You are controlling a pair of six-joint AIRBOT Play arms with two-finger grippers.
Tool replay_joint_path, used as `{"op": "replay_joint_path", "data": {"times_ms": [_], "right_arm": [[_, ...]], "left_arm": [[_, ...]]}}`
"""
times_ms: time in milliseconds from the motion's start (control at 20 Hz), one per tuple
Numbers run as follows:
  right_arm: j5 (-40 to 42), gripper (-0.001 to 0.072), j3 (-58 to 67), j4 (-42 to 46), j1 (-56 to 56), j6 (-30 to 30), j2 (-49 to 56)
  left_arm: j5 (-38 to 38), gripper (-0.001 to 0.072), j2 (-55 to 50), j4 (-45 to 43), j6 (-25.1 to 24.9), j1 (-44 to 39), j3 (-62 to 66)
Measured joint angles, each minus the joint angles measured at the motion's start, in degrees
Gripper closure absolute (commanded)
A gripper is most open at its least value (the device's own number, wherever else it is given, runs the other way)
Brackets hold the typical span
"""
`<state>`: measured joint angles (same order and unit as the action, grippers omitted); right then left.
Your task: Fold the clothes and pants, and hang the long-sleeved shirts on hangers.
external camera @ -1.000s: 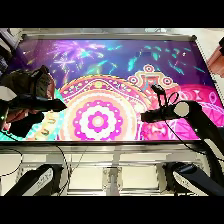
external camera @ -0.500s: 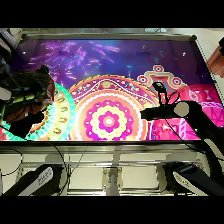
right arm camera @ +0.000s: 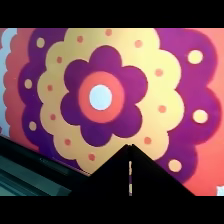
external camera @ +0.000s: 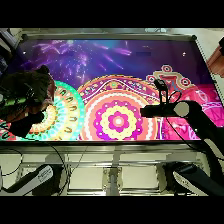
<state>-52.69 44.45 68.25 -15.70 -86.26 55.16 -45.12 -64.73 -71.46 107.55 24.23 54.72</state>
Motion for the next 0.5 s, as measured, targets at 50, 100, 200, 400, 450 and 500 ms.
{"op": "replay_joint_path", "data": {"times_ms": [50,100,200,400,450,500], "right_arm": [[0.1,0.0698,0.0,0.0,0.0,0.0,0.0],[0.1,0.0698,0.0,0.0,0.0,0.0,0.0],[0.3,0.0699,0.0,0.0,0.0,0.0,0.0],[0.5,0.0698,0.0,0.0,0.0,0.0,0.0],[0.5,0.0699,0.0,0.0,0.0,0.0,0.0],[0.5,0.0698,0.0,0.0,0.0,0.0,0.0]], "left_arm": [[-0.3,0.0203,-0.3,0.0,0.0,0.1,0.0],[-0.4,0.0203,-0.6,0.0,0.1,0.2,0.0],[-0.4,0.0203,-1.1,0.0,0.3,0.2,0.0],[-0.9,0.0204,-1.9,1.6,1.5,0.2,0.0],[-1.4,0.0203,-1.9,2.4,1.5,0.2,0.0],[-1.7,0.0204,-1.6,2.9,1.5,0.2,0.0]]}}
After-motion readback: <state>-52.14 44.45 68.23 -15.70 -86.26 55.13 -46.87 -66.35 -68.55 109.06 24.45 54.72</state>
